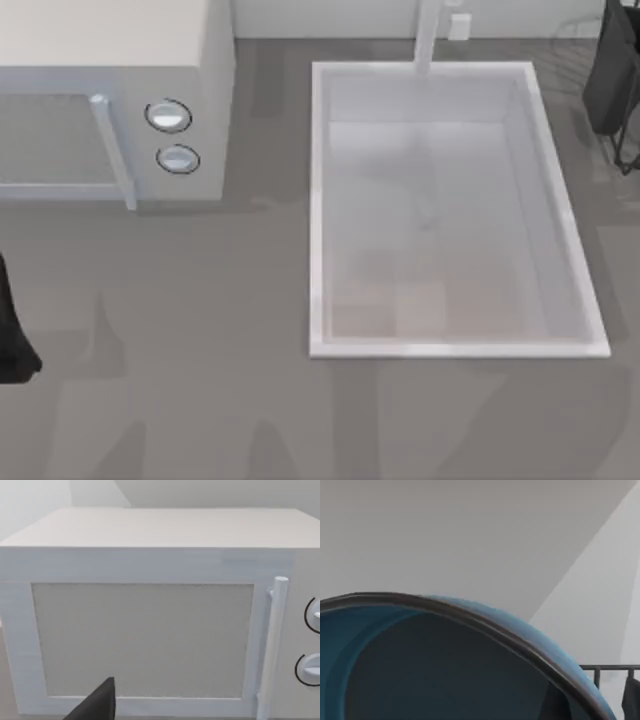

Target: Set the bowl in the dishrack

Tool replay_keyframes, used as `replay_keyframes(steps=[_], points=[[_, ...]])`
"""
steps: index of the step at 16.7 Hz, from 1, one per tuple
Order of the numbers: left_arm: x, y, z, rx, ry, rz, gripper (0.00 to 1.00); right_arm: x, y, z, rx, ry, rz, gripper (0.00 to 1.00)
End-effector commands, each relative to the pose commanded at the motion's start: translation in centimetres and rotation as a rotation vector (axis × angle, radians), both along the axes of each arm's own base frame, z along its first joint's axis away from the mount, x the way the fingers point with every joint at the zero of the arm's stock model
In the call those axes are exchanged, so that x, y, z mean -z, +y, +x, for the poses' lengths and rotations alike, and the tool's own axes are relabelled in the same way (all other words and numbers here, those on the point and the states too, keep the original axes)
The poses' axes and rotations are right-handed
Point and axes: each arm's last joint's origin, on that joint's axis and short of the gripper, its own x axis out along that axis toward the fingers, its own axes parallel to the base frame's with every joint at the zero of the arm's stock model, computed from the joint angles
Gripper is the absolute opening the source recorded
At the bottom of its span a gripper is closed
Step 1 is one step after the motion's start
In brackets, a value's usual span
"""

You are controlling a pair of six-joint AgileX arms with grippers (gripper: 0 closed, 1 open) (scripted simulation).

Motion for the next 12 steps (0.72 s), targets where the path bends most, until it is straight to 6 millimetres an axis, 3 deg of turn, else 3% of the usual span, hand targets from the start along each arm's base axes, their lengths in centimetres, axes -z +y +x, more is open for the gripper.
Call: replay_keyframes(steps=[6,12], points=[[0.0,0.0,0.0,0.0,0.0,0.0,1.0,0.0,0.0,0.0,0.0,0.0,0.0,0.98],[0.0,0.0,0.0,0.0,0.0,0.0,1.0,0.0,0.0,0.0,0.0,0.0,0.0,1.0]])
